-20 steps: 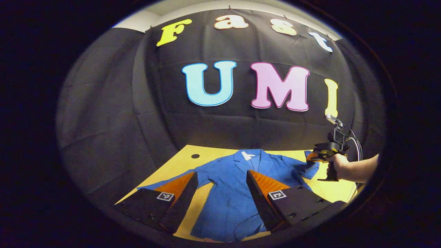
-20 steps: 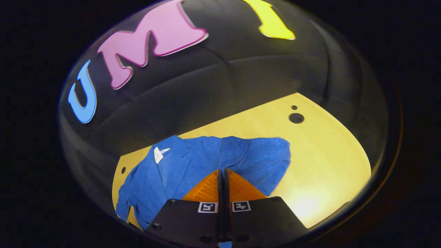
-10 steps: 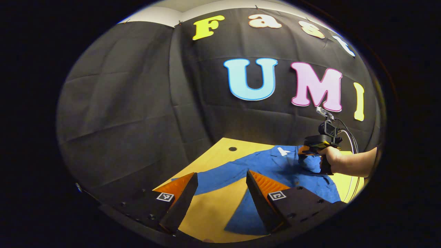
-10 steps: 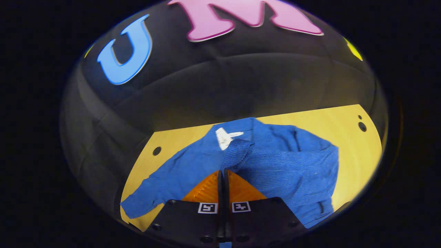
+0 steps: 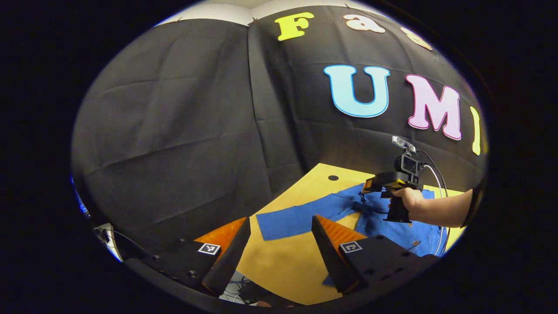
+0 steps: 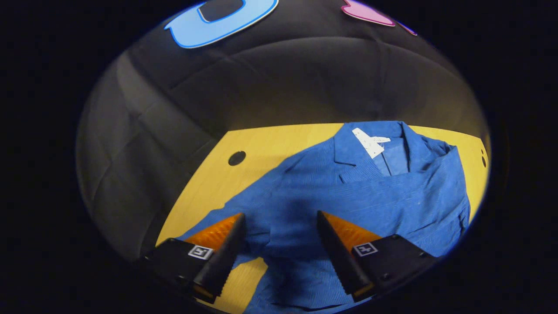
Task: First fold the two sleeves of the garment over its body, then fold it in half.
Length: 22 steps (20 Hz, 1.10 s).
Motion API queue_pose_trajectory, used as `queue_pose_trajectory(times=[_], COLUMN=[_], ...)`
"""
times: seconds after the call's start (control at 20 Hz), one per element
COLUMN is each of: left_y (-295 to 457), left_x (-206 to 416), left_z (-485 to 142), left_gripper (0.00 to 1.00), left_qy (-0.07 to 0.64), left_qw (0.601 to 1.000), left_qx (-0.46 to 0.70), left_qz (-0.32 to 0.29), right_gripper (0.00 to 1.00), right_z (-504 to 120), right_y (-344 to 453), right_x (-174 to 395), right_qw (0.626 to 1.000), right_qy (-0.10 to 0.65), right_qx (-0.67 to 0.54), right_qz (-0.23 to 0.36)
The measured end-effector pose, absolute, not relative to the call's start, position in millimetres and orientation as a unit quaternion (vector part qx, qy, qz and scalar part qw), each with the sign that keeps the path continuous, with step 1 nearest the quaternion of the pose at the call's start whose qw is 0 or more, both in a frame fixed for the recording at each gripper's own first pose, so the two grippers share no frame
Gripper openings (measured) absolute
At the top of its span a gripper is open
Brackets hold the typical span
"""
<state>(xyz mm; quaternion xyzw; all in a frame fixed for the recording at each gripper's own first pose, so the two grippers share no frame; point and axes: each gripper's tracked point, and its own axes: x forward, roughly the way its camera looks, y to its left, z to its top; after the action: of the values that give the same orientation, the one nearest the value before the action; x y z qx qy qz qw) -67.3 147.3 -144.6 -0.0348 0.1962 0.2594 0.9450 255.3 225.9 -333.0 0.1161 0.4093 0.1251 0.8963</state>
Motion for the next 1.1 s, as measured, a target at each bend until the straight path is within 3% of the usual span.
queue_pose_trajectory(times=[0.3, 0.45, 0.8, 1.1], left_y=[182.5, 202.4, 236.5, 244.9], left_x=[-46.2, -35.4, 23.3, 35.7], left_z=[-179.3, -225.5, -304.0, -354.0], left_gripper=[0.82, 0.82, 0.84, 0.84], left_qy=[0.212, 0.272, 0.323, 0.376], left_qw=[0.941, 0.927, 0.909, 0.876], left_qx=[-0.070, -0.064, -0.073, -0.137], left_qz=[0.253, 0.250, 0.254, 0.270], right_gripper=[0.99, 0.98, 0.98, 0.98], right_z=[-281.5, -252.1, -201.7, -189.2], right_y=[205.7, 186.0, 117.4, 36.6], right_x=[246.8, 231.8, 157.4, 78.9], right_qw=[0.930, 0.943, 0.958, 0.960], right_qy=[0.334, 0.299, 0.256, 0.267], right_qx=[0.082, 0.072, 0.042, 0.021], right_qz=[0.126, 0.129, 0.124, 0.082])
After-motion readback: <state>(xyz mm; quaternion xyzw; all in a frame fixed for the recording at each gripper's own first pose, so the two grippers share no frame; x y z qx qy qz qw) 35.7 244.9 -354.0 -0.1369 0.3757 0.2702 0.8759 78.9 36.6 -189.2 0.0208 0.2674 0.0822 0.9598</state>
